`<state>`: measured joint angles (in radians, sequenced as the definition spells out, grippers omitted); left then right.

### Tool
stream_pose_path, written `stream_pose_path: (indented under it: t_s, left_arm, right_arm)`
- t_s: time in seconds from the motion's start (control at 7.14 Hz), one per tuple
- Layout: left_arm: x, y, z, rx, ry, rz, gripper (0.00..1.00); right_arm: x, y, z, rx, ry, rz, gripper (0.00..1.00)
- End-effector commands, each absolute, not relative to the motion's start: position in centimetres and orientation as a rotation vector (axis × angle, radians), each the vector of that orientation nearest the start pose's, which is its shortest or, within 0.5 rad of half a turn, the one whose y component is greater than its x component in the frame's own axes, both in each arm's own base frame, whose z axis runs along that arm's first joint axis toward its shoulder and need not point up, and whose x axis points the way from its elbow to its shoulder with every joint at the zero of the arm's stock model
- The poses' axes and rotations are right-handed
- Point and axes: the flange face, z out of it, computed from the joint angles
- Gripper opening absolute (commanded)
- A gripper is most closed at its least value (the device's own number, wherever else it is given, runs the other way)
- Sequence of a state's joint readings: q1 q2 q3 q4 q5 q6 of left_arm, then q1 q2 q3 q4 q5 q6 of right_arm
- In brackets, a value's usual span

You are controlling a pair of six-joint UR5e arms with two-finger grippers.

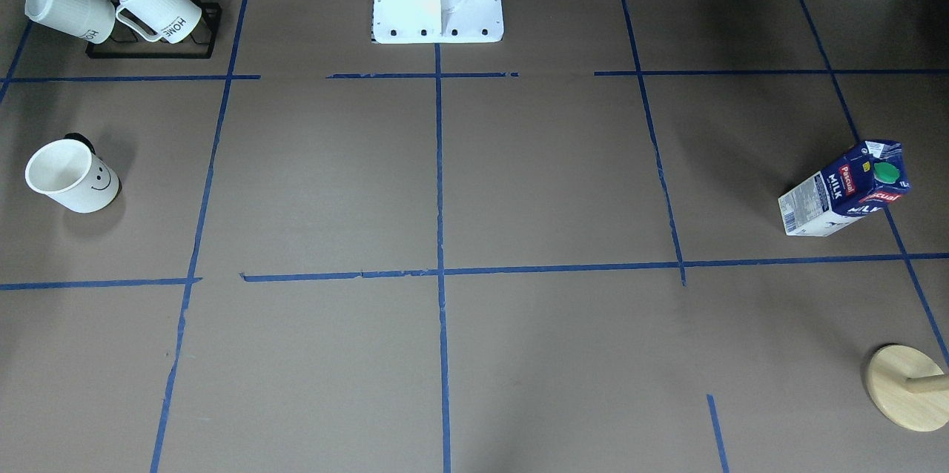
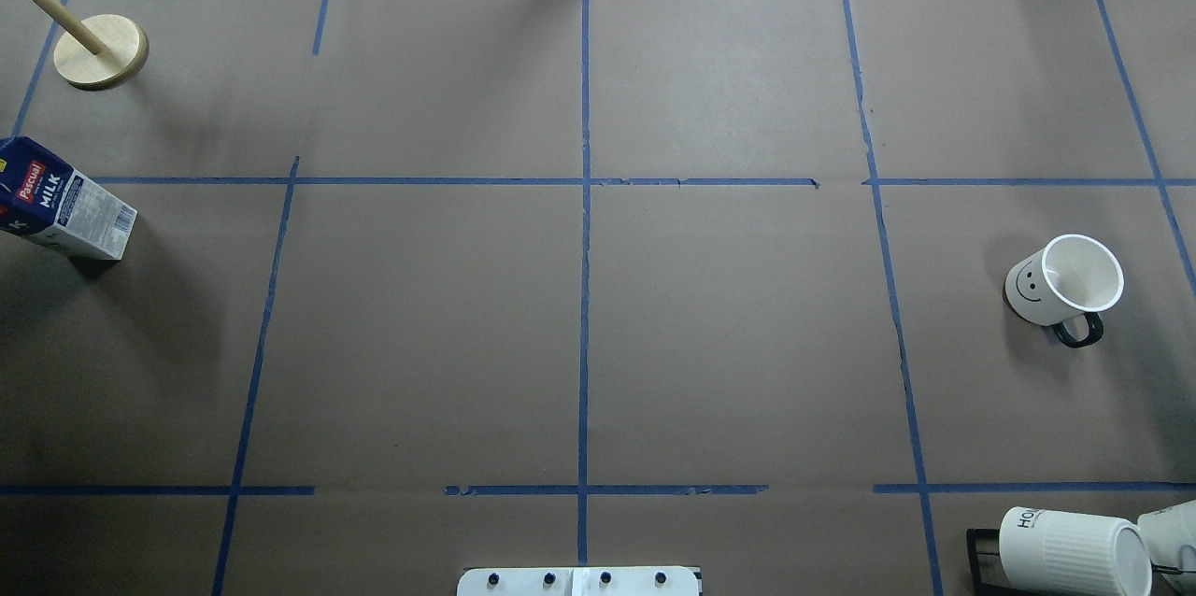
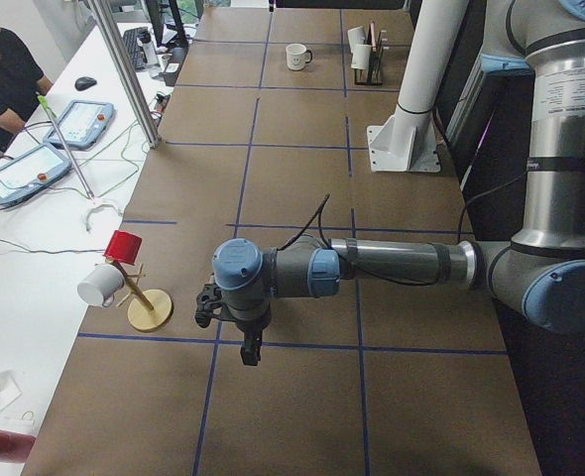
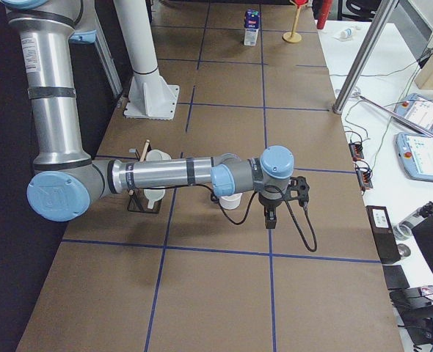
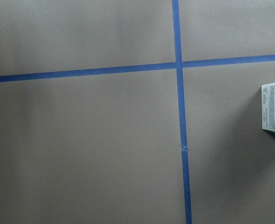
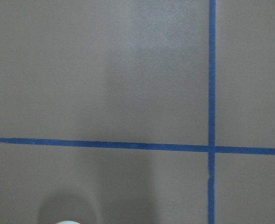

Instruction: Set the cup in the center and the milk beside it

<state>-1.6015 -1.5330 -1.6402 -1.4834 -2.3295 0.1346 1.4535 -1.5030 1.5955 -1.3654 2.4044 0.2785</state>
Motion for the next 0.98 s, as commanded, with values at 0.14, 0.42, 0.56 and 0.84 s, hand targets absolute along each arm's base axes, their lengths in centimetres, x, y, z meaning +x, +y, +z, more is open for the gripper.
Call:
stream_pose_path:
  t_s: [0.14, 0.42, 0.56, 0.84]
  left_arm:
    - [-8.0, -47.0, 64.6, 0.020, 0.759, 0.079, 1.00]
    - [-8.0, -46.9, 64.6, 0.020, 0.759, 0.079, 1.00]
    - [-7.9, -46.9, 64.6, 0.020, 0.759, 0.081, 1.00]
    - [-7.9, -46.9, 64.6, 0.020, 0.759, 0.081, 1.00]
  right_arm:
    - [-7.3, -49.3, 57.6, 0.127, -0.983, 0.068, 1.00]
    - [-10.3, -48.1, 56.3, 0.105, -0.984, 0.039, 1.00]
    - [-10.7, -46.6, 56.7, 0.094, -0.972, 0.029, 1.00]
    - [-13.8, -45.1, 58.2, 0.085, -0.893, -0.009, 1.00]
